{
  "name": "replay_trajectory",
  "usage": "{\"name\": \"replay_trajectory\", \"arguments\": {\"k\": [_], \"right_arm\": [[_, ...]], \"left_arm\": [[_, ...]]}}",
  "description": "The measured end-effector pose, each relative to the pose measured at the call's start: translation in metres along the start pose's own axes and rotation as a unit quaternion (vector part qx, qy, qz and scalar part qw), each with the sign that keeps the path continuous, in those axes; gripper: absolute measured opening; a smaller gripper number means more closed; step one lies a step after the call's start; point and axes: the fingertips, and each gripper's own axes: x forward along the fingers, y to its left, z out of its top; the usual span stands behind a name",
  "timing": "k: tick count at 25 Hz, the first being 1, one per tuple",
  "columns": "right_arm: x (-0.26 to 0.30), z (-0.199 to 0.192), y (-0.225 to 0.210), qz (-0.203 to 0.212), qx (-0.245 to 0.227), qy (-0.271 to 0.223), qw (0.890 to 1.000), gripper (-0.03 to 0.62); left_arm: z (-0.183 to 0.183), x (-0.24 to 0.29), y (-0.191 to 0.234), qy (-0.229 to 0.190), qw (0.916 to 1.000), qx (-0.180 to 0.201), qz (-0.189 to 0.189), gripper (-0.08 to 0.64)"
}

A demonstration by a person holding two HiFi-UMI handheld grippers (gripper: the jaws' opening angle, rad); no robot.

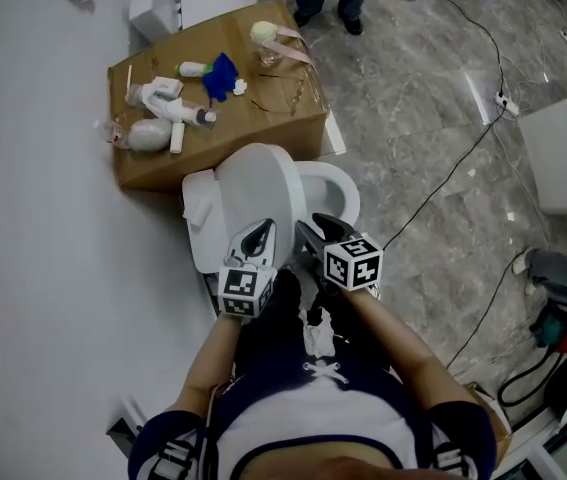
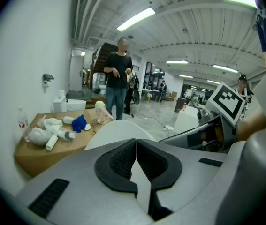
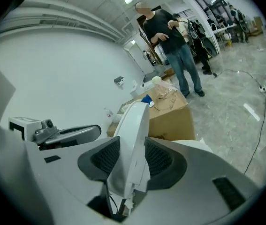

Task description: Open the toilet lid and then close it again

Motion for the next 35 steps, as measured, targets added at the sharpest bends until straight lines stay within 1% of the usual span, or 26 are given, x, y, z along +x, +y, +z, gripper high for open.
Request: {"name": "replay_trajectory", "arguments": {"k": [1,3,4,5,7,8,9,12,16,20,23,27,32,35], "right_arm": [[-0.002,0.0,0.0,-0.011,-0.017,-0.003,1.0,0.158],[-0.004,-0.001,0.0,-0.034,-0.054,-0.006,0.998,0.098],[-0.005,-0.002,0.0,-0.044,-0.072,-0.007,0.996,0.093],[-0.005,-0.003,0.0,-0.051,-0.089,-0.005,0.995,0.064],[-0.006,-0.006,-0.001,-0.058,-0.113,-0.002,0.992,0.026],[-0.006,-0.006,-0.002,-0.055,-0.116,-0.001,0.992,0.021],[-0.007,-0.007,-0.003,-0.05,-0.112,-0.001,0.992,0.02],[-0.007,-0.007,-0.012,-0.034,-0.078,0.006,0.996,0.018],[-0.008,-0.013,-0.029,-0.04,-0.06,0.03,0.997,0.018],[-0.008,-0.015,-0.035,-0.007,-0.033,0.036,0.999,0.018],[-0.009,-0.017,-0.043,-0.003,-0.033,0.043,0.999,0.018],[-0.013,-0.021,-0.058,-0.007,-0.025,0.055,0.998,0.018],[-0.013,-0.023,-0.071,0.007,-0.012,0.066,0.998,0.018],[-0.012,-0.028,-0.081,0.008,-0.009,0.071,0.997,0.018]], "left_arm": [[-0.001,0.002,-0.002,0.003,1.0,0.0,-0.003,0.007],[-0.003,0.007,-0.007,0.007,0.9999,0.002,-0.009,0.008],[-0.003,0.01,-0.009,0.008,0.9999,0.003,-0.012,0.008],[-0.004,0.012,-0.011,0.01,0.9998,0.004,-0.014,0.008],[-0.007,0.016,-0.014,0.015,0.9997,0.008,-0.018,0.007],[-0.008,0.018,-0.016,0.018,0.9996,0.009,-0.02,0.008],[-0.009,0.02,-0.018,0.021,0.9995,0.01,-0.021,0.008],[-0.011,0.028,-0.022,0.025,0.9993,0.01,-0.025,0.007],[-0.02,0.036,-0.027,0.037,0.9989,0.009,-0.028,0.008],[-0.024,0.045,-0.033,0.045,0.9985,0.014,-0.027,0.008],[-0.034,0.053,-0.042,0.055,0.9978,0.013,-0.035,0.006],[-0.039,0.064,-0.051,0.062,0.9974,0.011,-0.034,0.007],[-0.05,0.079,-0.06,0.074,0.9966,0.007,-0.035,0.006],[-0.059,0.088,-0.064,0.078,0.9964,0.007,-0.032,0.006]]}}
